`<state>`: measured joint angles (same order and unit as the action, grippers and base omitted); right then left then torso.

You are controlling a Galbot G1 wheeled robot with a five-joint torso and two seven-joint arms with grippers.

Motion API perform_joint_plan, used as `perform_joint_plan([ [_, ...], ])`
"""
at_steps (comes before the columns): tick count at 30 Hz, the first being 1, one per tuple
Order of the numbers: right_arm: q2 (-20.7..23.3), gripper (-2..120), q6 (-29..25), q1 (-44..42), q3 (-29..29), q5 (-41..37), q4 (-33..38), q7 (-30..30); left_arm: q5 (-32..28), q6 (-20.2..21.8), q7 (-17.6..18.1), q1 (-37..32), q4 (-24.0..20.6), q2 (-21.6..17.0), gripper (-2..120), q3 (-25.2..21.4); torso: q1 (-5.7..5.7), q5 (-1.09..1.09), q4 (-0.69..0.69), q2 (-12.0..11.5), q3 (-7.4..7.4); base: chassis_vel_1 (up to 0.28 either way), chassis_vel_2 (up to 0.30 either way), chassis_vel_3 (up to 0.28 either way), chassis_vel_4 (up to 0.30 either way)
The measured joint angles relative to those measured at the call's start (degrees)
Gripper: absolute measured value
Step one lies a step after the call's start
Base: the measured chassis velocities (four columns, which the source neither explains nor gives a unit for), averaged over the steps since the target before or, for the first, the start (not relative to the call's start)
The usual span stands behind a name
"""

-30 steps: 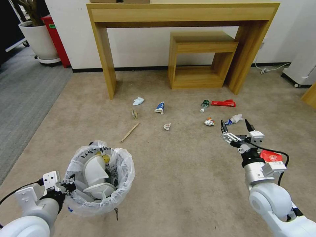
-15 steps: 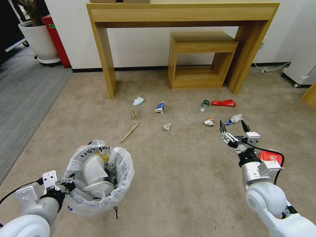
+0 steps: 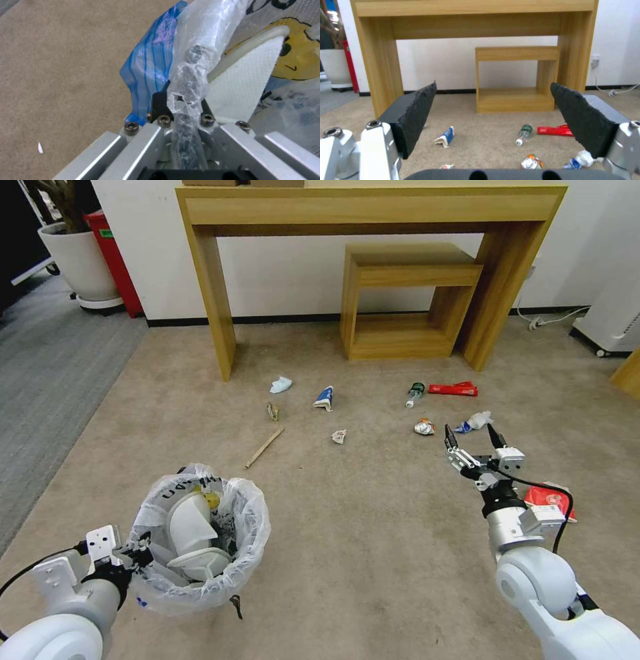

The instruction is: Pick up the trash bin and place the garbage on the floor into it.

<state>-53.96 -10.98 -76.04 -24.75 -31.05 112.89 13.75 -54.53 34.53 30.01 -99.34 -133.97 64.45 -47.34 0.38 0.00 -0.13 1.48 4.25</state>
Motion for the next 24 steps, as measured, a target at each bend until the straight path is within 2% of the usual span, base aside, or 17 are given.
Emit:
perform_joint_plan([
  [8,-0.27,88,-0.39,0.69,0.74,0.73,-1.02,-0.13,0.02,-0.15,-0.04,0.13,0.25,-0.13,0,-0.1,0.0,0.0,0.0,0.0,0.0,0.068,0.066,-0.055,-0.065],
  [24,-0.68,88,-0.87,1.37,1.38,1.27,-1.98,-0.33,-0.26,-0.43,-0.07,0.37,0.91,-0.53,0,-0.29,0.0,0.0,0.01,0.0,0.0,0.129,0.128,-0.125,-0.127],
])
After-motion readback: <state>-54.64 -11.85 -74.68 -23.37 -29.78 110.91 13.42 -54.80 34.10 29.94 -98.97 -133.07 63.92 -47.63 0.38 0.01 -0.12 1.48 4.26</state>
